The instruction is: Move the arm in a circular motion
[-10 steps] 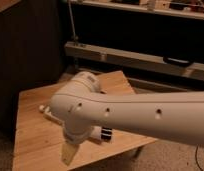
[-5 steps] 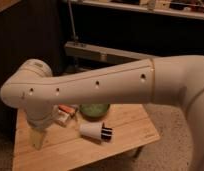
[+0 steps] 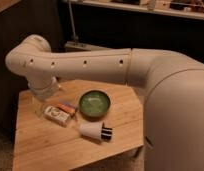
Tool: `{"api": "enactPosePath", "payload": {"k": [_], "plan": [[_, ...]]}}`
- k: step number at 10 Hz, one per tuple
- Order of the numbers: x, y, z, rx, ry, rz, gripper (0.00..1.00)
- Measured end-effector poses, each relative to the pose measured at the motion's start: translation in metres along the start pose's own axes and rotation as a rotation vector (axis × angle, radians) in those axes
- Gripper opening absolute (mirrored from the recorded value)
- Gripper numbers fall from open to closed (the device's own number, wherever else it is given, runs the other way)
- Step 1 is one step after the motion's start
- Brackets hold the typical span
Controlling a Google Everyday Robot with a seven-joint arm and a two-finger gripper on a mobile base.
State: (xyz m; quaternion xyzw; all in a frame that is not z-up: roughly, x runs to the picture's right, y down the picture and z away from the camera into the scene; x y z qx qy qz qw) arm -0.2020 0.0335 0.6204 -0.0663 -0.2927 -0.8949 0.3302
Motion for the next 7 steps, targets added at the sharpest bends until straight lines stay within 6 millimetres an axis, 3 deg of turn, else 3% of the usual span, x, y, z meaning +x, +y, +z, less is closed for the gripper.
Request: {"api": "enactPosePath", "payload": {"k": [2, 4, 5, 7], "plan": [[-0.004, 0.047, -0.001, -0.017, 0.001, 0.095, 0.8], [-0.023, 0.107, -0.004, -0.036, 0.003, 0.216, 0.8], [-0.034, 0.135, -0.005, -0.042, 0.006, 0.269, 0.8], [-0.076, 0.197, -0.01, -0.05, 0.008, 0.393, 0.8]]}}
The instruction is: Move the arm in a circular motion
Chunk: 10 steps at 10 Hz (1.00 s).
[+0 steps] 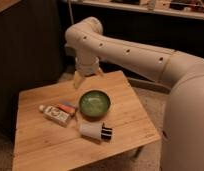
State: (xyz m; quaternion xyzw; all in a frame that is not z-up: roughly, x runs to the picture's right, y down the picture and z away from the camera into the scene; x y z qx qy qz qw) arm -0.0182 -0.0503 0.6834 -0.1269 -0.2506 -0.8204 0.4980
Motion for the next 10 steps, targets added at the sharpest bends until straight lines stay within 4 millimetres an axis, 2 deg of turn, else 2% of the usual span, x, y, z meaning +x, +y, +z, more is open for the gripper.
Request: {"api": "enactPosePath", "payload": {"k": [2, 3, 6, 8, 10], "plan": [[-0.02, 0.047, -0.004, -0.012, -0.001, 0.083, 0.8], [-0.037, 0.078, -0.009, -0.022, 0.002, 0.139, 0.8], [-0.086, 0.128, -0.022, -0.032, 0.015, 0.224, 0.8], [-0.13, 0.145, -0.033, -0.027, 0.024, 0.252, 0.8], [-0.173, 0.13, -0.043, -0.009, 0.025, 0.238, 0.8]]}}
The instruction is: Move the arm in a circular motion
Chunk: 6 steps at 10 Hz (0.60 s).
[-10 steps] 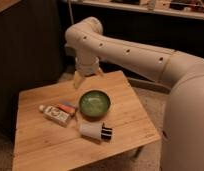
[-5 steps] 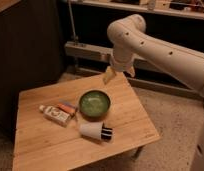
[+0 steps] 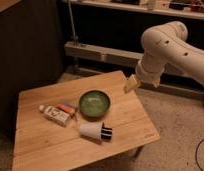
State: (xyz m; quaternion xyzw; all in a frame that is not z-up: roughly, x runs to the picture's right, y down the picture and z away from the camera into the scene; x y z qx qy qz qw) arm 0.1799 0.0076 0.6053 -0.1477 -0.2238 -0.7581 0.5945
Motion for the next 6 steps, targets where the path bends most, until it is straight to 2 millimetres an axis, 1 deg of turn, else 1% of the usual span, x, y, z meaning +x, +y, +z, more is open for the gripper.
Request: {"api": "enactPosePath", "payload": {"k": [1, 2, 3, 4, 5, 6], "plan": [[-0.022, -0.012, -0.002, 0.009, -0.009, -0.014, 0.8], [-0.038, -0.026, -0.002, 0.013, -0.022, -0.032, 0.8], [-0.06, -0.048, 0.0, 0.021, -0.047, -0.056, 0.8], [-0.08, -0.066, 0.004, 0.027, -0.071, -0.076, 0.8], [-0.095, -0.079, 0.008, 0.032, -0.091, -0.095, 0.8], [-0.11, -0.1, 0.012, 0.039, -0.111, -0.129, 0.8]]}}
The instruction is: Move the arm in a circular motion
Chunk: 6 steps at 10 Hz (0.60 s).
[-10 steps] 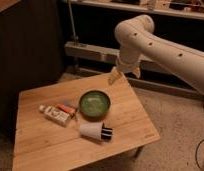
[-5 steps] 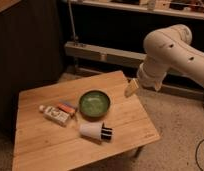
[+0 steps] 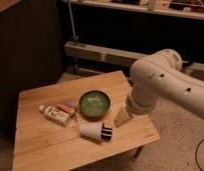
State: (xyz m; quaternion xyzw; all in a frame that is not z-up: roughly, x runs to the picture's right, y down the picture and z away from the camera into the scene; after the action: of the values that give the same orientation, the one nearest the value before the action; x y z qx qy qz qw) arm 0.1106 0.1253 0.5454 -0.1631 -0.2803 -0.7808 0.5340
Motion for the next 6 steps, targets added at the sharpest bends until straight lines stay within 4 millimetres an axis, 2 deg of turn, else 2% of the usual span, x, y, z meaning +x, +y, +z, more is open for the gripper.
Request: {"api": "enactPosePath", "payload": {"k": [1, 2, 3, 6], "plan": [[-0.012, -0.029, 0.007, 0.005, -0.019, -0.053, 0.8], [-0.018, -0.048, 0.011, 0.008, -0.027, -0.091, 0.8], [-0.024, -0.085, 0.015, 0.014, -0.035, -0.171, 0.8], [-0.026, -0.17, 0.021, 0.034, -0.046, -0.353, 0.8]]}}
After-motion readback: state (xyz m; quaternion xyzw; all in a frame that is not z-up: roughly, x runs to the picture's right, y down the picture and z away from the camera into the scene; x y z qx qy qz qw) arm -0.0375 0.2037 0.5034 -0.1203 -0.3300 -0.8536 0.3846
